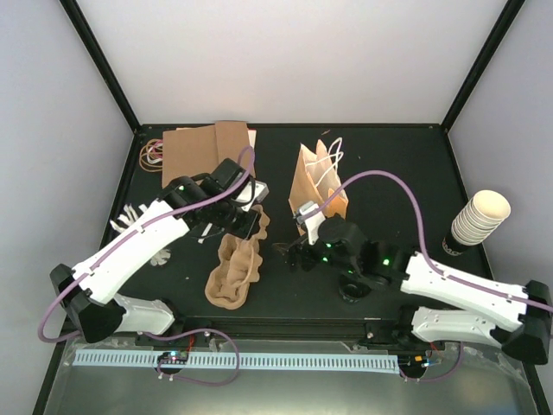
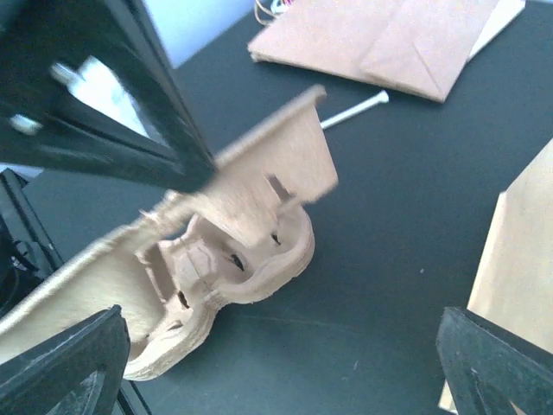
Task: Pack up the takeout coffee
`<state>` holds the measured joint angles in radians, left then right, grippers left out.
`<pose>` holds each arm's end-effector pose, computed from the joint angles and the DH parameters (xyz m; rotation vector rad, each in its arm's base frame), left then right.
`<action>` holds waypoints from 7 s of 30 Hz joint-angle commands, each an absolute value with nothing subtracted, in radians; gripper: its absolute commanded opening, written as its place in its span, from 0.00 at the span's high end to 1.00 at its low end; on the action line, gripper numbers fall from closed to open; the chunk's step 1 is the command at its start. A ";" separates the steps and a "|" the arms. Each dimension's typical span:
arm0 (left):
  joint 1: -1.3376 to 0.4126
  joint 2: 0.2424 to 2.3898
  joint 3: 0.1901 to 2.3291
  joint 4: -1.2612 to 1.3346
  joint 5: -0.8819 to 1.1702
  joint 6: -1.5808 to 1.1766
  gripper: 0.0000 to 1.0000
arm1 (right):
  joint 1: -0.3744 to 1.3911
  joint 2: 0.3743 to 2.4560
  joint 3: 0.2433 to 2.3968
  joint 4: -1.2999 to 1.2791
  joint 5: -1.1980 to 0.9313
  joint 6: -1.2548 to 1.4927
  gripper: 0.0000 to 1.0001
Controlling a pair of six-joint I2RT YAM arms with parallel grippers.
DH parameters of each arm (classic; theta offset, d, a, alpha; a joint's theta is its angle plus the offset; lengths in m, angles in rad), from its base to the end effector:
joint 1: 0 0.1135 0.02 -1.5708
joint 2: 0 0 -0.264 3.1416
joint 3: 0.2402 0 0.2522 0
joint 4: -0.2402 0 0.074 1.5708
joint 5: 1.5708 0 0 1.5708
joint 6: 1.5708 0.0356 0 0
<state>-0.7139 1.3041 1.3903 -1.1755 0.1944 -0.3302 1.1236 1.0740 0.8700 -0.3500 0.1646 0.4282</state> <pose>0.1767 -0.1622 0.3525 0.5919 2.7002 -0.5719 0.1086 0.2130 0.2973 -0.6563 2.1084 0.7310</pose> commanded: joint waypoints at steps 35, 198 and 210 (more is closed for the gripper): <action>-0.979 1.617 1.317 -0.774 0.047 -0.716 0.95 | 1.126 0.561 0.762 -0.518 0.203 0.323 0.00; -0.642 1.532 0.894 -0.215 0.470 -0.446 0.19 | 1.123 1.033 0.686 -0.635 0.132 0.762 0.01; -0.621 1.618 0.979 -0.300 0.376 -0.390 0.38 | 1.123 1.062 0.700 -0.655 0.159 0.759 0.01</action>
<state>-0.6376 1.6169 0.9386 -0.2626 0.4232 -0.4370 1.1233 1.0672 0.6872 -0.6521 0.1333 0.7586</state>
